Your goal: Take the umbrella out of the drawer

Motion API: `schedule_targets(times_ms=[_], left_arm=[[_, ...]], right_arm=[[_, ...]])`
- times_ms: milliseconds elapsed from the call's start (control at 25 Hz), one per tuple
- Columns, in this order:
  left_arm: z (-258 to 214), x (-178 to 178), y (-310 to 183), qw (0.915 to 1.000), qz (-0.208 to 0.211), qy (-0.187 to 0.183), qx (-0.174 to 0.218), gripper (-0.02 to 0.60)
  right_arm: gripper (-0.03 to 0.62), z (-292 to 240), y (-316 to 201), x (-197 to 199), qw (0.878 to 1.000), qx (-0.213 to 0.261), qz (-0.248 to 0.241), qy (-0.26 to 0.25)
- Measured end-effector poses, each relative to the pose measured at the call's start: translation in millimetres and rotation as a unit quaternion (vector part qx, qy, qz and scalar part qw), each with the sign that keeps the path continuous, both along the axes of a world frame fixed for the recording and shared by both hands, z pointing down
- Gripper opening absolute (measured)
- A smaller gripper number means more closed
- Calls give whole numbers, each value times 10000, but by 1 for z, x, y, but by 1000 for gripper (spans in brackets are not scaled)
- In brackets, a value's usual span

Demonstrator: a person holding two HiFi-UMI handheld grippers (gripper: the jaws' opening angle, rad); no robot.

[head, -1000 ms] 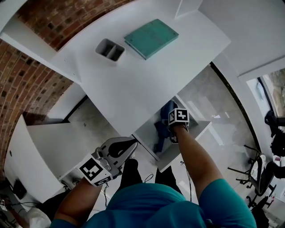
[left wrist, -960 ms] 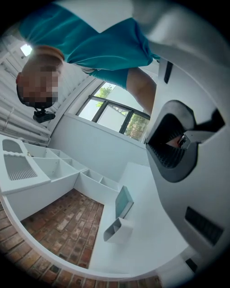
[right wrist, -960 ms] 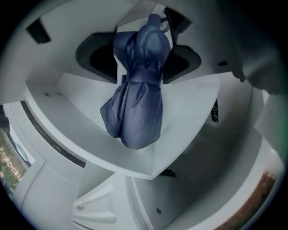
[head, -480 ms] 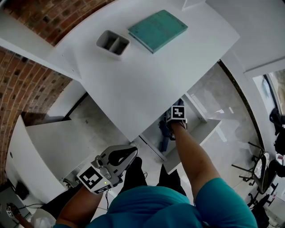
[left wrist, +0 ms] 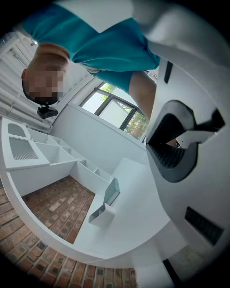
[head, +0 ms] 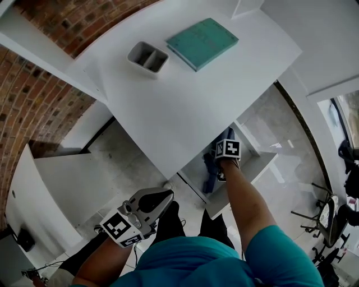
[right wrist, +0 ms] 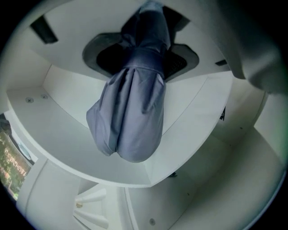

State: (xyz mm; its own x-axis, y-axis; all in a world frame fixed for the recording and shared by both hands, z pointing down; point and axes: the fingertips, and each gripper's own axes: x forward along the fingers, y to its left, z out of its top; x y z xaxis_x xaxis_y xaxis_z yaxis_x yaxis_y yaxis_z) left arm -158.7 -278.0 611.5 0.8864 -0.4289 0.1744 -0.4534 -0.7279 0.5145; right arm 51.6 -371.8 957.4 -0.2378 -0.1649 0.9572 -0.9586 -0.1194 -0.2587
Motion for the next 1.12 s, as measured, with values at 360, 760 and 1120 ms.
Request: schedule_targets(times_ms=[360, 760, 1120], left_arm=[[-22, -2, 11, 9998, -86, -29, 173, 14], [-69, 9, 20, 9983, -159, 23, 561, 15], [-130, 21, 18, 9956, -321, 161, 863, 15]], right_arm=[[270, -41, 4, 3, 9940, 559, 697, -628], [270, -128, 1, 26, 9789, 1145, 1229, -1167], [270, -247, 9, 54, 9639, 1993, 901, -1521]])
